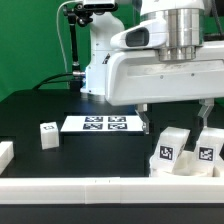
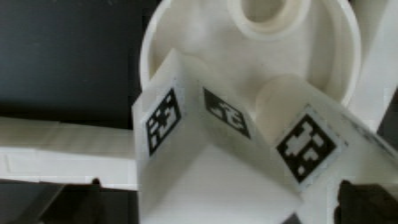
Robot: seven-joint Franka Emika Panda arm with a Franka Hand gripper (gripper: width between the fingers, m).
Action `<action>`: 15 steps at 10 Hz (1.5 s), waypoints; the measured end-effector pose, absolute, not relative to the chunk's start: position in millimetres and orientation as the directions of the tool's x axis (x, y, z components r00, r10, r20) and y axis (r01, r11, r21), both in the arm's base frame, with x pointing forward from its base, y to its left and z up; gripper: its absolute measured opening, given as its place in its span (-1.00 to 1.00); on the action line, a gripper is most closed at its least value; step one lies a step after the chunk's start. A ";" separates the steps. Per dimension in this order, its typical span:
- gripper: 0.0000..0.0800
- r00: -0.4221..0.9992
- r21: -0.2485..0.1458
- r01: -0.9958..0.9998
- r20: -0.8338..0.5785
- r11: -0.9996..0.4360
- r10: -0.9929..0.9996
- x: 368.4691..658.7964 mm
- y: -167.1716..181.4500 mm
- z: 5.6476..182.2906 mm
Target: Assemble stool
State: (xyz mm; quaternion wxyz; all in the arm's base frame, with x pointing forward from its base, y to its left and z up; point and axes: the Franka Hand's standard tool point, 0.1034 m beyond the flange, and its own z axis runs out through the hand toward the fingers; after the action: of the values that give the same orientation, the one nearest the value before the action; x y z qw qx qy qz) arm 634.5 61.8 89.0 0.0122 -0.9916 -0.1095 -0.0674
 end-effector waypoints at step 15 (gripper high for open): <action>0.34 0.682 0.044 0.730 0.019 -0.682 0.731 626.5 56.6 78.0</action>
Offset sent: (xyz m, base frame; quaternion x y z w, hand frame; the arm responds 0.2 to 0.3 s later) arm -0.0074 0.0192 0.0071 0.0350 -0.0159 -0.1569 0.9869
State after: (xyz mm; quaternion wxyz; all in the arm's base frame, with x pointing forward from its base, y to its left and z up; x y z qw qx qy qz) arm 626.5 56.6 78.0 -0.0163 -0.9170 -0.3982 -0.0172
